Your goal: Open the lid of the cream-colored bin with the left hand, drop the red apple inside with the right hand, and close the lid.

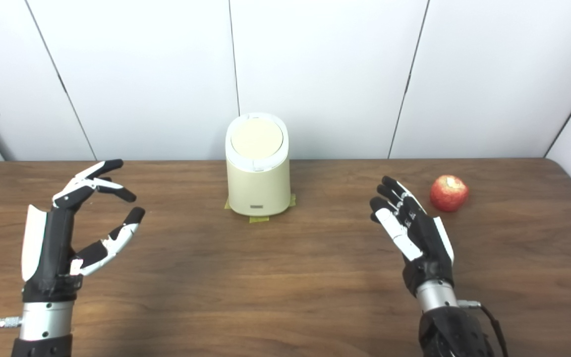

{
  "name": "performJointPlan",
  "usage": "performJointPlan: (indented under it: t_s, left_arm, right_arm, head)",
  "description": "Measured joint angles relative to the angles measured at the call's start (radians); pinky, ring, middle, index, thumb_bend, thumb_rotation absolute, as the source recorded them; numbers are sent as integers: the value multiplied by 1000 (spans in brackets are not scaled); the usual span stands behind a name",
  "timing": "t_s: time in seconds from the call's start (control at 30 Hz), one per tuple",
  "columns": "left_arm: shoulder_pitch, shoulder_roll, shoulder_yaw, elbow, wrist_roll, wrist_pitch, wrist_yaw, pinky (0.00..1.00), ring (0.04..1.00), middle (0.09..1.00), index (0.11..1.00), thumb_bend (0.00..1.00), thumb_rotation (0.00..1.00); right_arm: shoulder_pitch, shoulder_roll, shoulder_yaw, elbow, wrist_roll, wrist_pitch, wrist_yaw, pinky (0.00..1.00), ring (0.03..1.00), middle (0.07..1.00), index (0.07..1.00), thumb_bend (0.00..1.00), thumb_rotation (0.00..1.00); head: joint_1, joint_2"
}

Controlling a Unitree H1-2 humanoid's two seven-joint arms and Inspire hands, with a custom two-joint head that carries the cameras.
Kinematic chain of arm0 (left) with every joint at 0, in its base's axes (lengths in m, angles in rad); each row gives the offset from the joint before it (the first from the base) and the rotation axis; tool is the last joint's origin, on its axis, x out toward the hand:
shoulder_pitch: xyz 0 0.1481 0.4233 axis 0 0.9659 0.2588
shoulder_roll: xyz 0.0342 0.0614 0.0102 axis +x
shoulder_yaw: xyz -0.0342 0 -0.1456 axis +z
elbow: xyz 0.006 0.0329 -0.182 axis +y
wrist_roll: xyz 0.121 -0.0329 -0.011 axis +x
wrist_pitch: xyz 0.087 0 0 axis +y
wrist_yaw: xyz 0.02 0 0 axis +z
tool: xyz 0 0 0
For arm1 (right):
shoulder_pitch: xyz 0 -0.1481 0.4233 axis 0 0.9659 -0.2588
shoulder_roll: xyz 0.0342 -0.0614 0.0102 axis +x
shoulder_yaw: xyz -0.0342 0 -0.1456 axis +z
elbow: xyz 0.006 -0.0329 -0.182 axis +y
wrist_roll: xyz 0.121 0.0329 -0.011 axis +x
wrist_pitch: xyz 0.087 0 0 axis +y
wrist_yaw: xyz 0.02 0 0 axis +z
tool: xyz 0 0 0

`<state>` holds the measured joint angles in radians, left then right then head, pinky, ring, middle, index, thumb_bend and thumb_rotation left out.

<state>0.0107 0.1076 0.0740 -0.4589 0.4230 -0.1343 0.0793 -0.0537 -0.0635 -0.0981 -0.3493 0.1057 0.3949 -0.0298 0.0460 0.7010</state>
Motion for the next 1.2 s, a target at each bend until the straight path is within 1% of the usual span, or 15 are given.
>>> performJointPlan:
  t_s: [0.23,0.3,0.33,0.37,0.43,0.47,0.53,0.6,0.63,0.67,0.73,0.77,0.87,1.0,1.2]
  left_arm:
    - [0,-1,3,2,-2,1,-1,808,841,793,485,513,54]
    - [0,-1,3,5,-5,14,-7,825,847,795,486,512,54]
    - [0,-1,2,5,-10,41,-15,842,851,797,487,512,58]
    - [0,-1,2,3,-15,81,-33,848,852,802,489,511,63]
    - [0,0,-1,-7,-33,199,-85,907,893,843,497,505,78]
    - [0,1,-5,-18,-39,284,-124,907,901,859,629,547,199]
    - [0,5,-17,-45,-46,434,-188,870,891,880,802,559,336]
    - [-1,5,-19,-55,-64,540,-230,864,898,903,874,525,399]
    - [-2,5,-14,-56,-77,570,-249,894,932,946,946,482,519]
    - [-2,5,-6,-55,-91,591,-271,905,944,961,971,468,562]
    - [-5,1,28,-35,-142,602,-314,980,989,992,994,423,634]
    - [-8,-7,54,-19,-181,605,-329,990,995,996,997,414,654]
    - [-8,-45,116,17,-282,608,-335,999,1000,1000,1000,450,784]
    - [-8,-59,118,29,-355,608,-327,1000,1000,1000,1000,478,887]
    - [-8,-31,106,31,-386,608,-308,1000,1000,1000,1000,522,902]
  right_arm:
    - [0,0,1,1,-2,0,1,758,844,864,862,524,533]
    - [0,0,2,1,-3,0,1,758,843,863,861,527,531]
    - [0,-1,2,1,-3,0,1,760,844,863,861,526,530]
    - [0,-1,2,1,-3,0,2,761,845,863,861,529,530]
    - [0,-1,2,1,-3,0,2,764,846,863,860,527,523]
    - [0,-1,2,1,-3,0,2,765,846,863,860,527,521]
    - [0,-1,2,1,-3,0,2,768,848,864,865,524,523]
    - [0,-1,3,1,-3,0,4,768,848,864,866,525,524]
    - [0,-1,3,1,-3,0,4,769,849,864,867,525,522]
    - [0,-1,3,1,-3,0,4,769,850,864,868,525,521]
    - [0,-1,3,1,-3,0,4,763,849,865,867,523,518]
    - [0,-1,3,0,-3,0,4,762,848,865,867,522,519]
    - [0,-1,3,0,-4,0,4,769,848,864,867,524,526]
    - [0,-1,5,0,-4,0,5,770,850,866,873,527,536]
    - [0,-1,4,0,-5,1,4,763,849,864,872,518,524]
  head:
    - [-3,2]
    - [-3,2]
    - [-3,2]
    - [-5,2]
    - [-5,2]
    - [-6,2]
    - [-6,2]
    - [-8,2]
    - [-9,2]
    - [-9,3]
    - [-11,3]
    - [-11,3]
    - [-12,3]
    - [-12,0]
    - [-12,-2]
